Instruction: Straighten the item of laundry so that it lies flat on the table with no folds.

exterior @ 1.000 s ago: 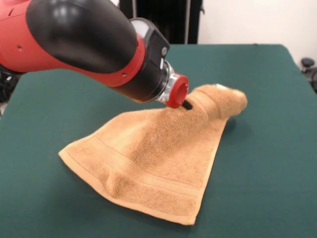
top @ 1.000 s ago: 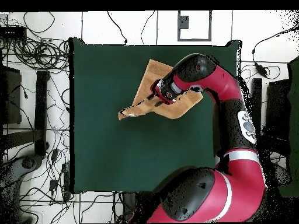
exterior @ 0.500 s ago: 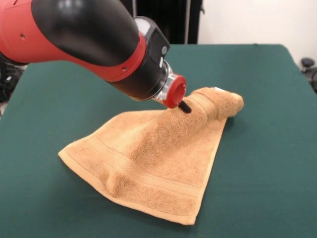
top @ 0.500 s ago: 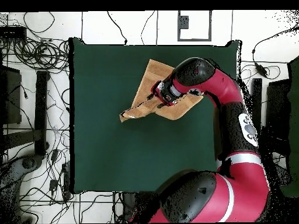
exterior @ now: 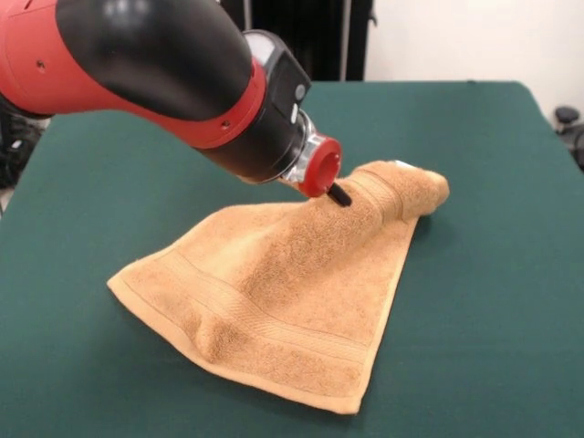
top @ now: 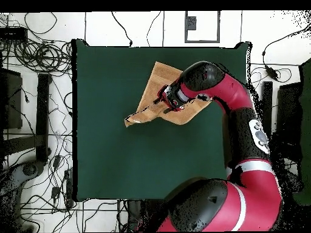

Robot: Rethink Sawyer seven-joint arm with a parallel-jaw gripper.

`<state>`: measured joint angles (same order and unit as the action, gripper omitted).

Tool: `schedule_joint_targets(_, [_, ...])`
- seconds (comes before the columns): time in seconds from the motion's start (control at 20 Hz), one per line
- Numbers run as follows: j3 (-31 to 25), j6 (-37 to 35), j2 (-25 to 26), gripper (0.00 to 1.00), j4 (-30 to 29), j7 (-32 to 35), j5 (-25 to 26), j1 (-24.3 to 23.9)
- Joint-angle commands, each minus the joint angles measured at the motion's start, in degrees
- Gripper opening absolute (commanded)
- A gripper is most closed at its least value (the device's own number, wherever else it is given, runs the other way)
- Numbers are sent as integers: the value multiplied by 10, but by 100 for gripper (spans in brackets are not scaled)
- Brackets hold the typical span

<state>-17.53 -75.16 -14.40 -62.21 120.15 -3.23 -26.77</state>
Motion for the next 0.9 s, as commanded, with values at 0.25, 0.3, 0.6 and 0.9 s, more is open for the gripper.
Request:
schedule_joint_targets(0.25, [-46, -3, -40, 100, -217, 51, -119, -37])
schedule_joint_targets(0.3, [-49, -3, -43, 100, -230, 49, -130, -41])
schedule_joint_targets(0.6, [-30, -29, -39, 100, -214, 14, -102, -38])
schedule_joint_targets(0.9, [-43, -56, -19, 100, -247, -51, -72, -60])
